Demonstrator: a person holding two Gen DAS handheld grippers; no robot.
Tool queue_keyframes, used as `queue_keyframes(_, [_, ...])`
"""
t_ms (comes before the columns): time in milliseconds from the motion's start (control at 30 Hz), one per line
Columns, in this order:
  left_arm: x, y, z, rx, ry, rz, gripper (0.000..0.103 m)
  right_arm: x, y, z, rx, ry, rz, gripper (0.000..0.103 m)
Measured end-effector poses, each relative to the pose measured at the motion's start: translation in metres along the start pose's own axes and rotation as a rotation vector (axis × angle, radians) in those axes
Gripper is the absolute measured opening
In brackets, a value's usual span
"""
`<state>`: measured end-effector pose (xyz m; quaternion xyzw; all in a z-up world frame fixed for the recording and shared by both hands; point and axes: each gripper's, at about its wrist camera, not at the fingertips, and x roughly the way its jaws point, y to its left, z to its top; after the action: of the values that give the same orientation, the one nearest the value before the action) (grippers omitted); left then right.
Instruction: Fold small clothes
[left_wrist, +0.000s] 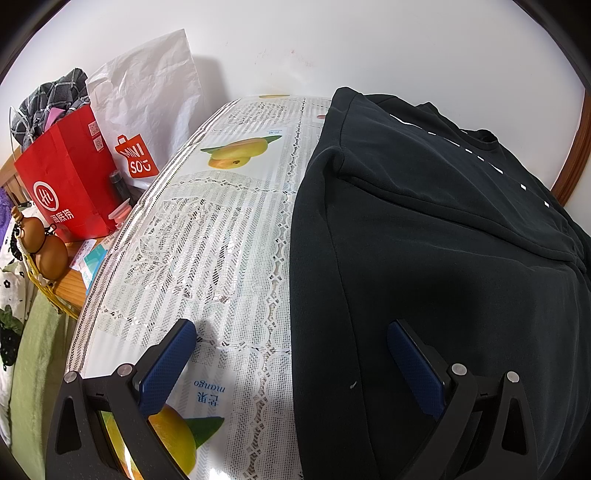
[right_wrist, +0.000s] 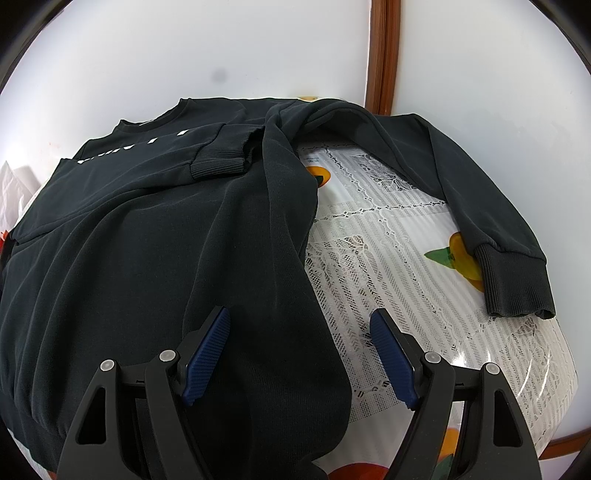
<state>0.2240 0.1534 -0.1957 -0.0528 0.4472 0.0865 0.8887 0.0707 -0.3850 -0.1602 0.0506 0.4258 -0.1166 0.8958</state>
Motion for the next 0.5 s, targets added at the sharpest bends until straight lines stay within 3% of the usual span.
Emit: queue_keyframes(500, [0.0, 0.0, 0.0, 0.0, 0.0, 0.0, 0.103, -0.0001, 0.0, -0.0002, 0.004, 0.0, -0.002, 0.077])
